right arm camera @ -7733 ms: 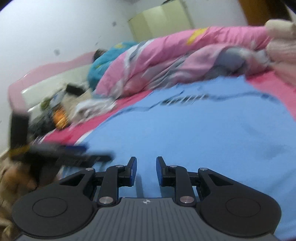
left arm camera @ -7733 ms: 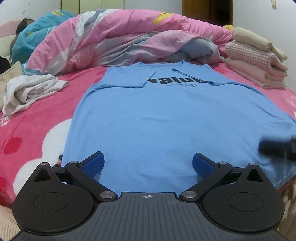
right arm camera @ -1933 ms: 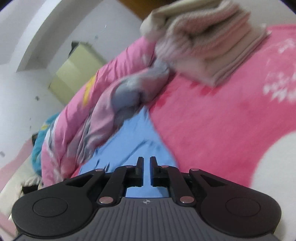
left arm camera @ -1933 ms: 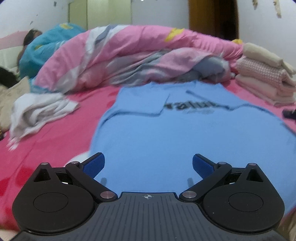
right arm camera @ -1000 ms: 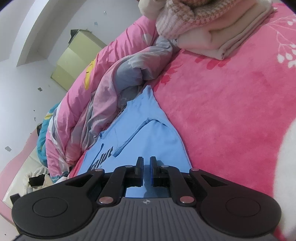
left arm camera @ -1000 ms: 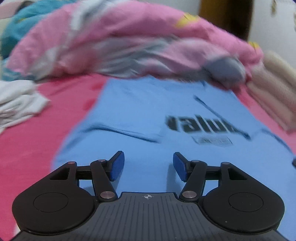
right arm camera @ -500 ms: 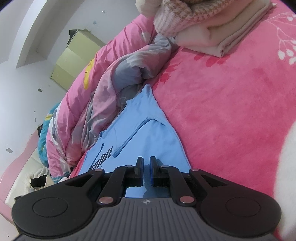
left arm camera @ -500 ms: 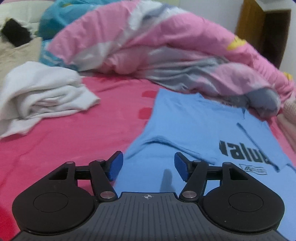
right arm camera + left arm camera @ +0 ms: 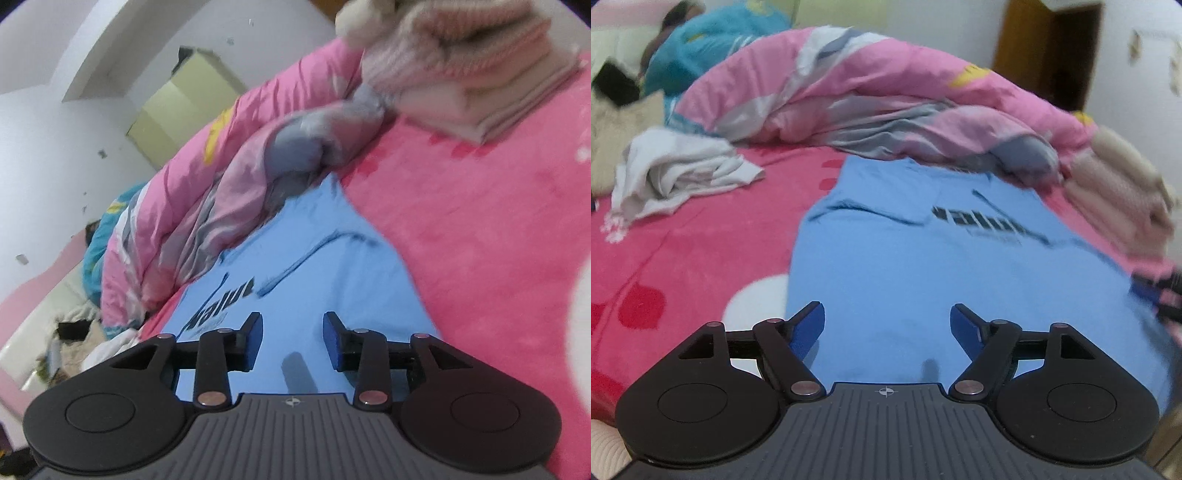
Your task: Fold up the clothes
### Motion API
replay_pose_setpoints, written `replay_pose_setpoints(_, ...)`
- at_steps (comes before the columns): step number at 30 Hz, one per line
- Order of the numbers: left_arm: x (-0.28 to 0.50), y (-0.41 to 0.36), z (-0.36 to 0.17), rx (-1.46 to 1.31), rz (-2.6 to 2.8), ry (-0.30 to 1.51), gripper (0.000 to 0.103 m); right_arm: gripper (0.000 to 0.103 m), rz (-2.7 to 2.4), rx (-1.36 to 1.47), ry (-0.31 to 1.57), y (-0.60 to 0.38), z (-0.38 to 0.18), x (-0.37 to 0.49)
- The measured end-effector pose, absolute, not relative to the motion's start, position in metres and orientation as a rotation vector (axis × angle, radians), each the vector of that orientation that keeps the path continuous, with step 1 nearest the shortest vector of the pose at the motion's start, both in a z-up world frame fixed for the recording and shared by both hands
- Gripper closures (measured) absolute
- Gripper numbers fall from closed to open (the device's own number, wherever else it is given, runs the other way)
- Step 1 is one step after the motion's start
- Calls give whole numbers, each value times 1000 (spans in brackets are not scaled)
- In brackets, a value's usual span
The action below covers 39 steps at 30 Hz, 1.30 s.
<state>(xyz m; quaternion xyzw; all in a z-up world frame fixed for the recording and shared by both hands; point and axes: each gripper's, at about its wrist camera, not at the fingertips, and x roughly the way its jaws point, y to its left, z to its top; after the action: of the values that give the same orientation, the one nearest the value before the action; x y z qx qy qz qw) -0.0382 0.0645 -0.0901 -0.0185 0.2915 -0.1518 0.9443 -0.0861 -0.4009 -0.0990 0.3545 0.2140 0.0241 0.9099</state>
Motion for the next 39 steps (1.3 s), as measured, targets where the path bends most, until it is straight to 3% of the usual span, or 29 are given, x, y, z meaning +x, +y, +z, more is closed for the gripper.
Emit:
replay_pose_setpoints(5,-41,69,-110,-13,-286,624,26,65,-38,770,435,-416,-103,-110)
replay_pose_setpoints(8,-42,78,-112,-45,-296,616,26,79,-91,793,431,-425,-106,-124)
replay_pose_setpoints(13,-44,86,-114,-78,-316,603,26,85,-284,875,356,-457,-110,-157)
replay_pose_setpoints(20,-45,84,-116,-80,-318,597,25,82,-224,853,291,-436,-93,-172)
replay_pose_setpoints(27,-46,85,-116,-73,-320,594,24,82,0,902,414,-407,-104,-129)
replay_pose_setpoints(29,-47,84,-117,-68,-323,592,24,89,-43,901,468,-413,-108,-114)
replay_pose_setpoints(39,-46,88,-118,-100,-346,585,20,86,-317,726,448,-415,-81,-119)
